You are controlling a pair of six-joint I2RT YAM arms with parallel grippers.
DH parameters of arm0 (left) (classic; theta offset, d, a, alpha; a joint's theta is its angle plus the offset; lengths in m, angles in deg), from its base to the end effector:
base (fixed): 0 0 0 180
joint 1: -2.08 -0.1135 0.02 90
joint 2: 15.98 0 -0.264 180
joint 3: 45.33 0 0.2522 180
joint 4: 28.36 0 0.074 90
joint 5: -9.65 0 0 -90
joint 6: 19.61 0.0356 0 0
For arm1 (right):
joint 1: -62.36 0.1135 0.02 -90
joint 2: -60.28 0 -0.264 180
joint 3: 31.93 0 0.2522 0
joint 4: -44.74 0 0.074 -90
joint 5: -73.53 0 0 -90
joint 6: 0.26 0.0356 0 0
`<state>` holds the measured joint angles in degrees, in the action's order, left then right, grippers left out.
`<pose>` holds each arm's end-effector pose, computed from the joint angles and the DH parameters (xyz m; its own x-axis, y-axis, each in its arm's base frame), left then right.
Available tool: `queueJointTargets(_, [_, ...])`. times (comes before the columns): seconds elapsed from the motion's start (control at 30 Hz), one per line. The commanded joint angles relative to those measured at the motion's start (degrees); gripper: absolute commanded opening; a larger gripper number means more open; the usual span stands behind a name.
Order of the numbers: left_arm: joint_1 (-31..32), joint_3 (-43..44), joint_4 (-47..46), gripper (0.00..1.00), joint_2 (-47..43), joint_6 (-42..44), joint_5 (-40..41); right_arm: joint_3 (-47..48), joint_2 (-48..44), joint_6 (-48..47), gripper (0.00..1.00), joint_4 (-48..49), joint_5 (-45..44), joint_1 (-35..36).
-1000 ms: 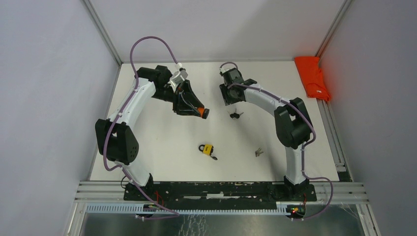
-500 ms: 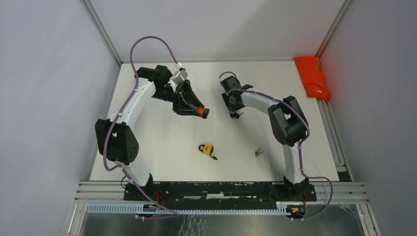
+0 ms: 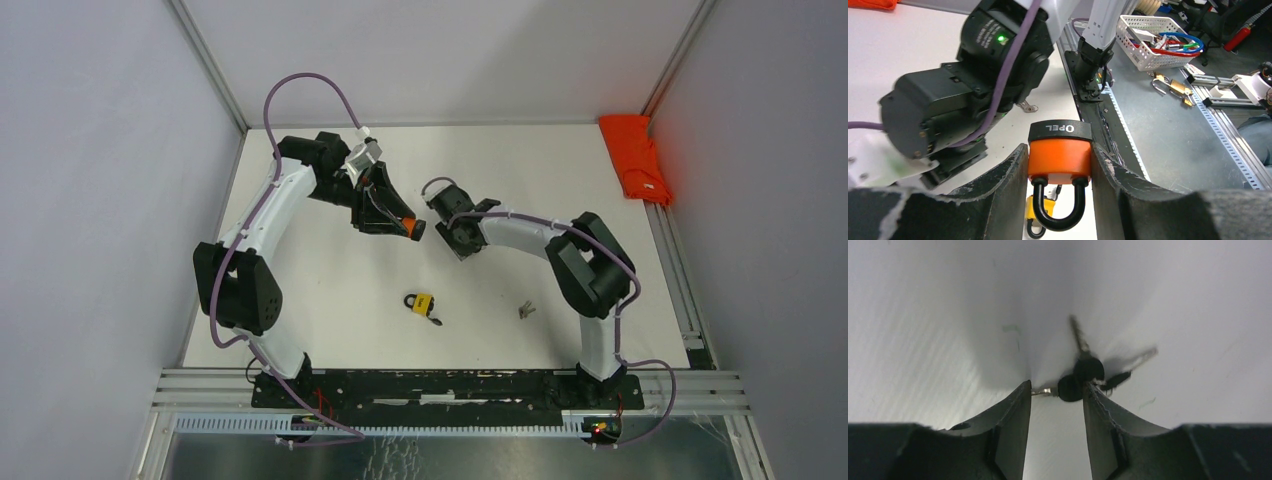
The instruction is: Unlock with the key
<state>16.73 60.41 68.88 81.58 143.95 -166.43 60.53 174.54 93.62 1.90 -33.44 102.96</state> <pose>0.2867 -0.1117 0.3347 -0.2420 0.1310 -0.9614 0.9372 -0.2250 -0.2666 0.3172 0.2582 0.1629 -0.7202 -0.5321 -0.4452 -0.4799 0.8455 -0.2342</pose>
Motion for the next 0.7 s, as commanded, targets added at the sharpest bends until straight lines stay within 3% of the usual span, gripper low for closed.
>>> queueJointTargets(0.0, [0.36,1.73,0.37,0.02,-2.43,1.50,-7.61,-6.54,-7.12,-0.85,0.48,-1.75,-3.21,-0.08])
queueJointTargets(0.23, [0.88,1.62,0.37,0.02,-2.73,1.62,-7.63,-15.56,-13.94,-0.05,0.49,0.80,-5.28,-0.13])
queueJointTargets(0.43, [0.99,1.79,0.37,0.02,-3.07,1.30,-7.61,-10.60,-15.86,2.65,0.50,0.85,-5.32,-0.22])
queueJointTargets(0.67, [0.95,2.20,0.37,0.02,-2.88,1.44,-7.61,-5.48,-10.78,10.77,0.47,1.81,-4.08,-0.93])
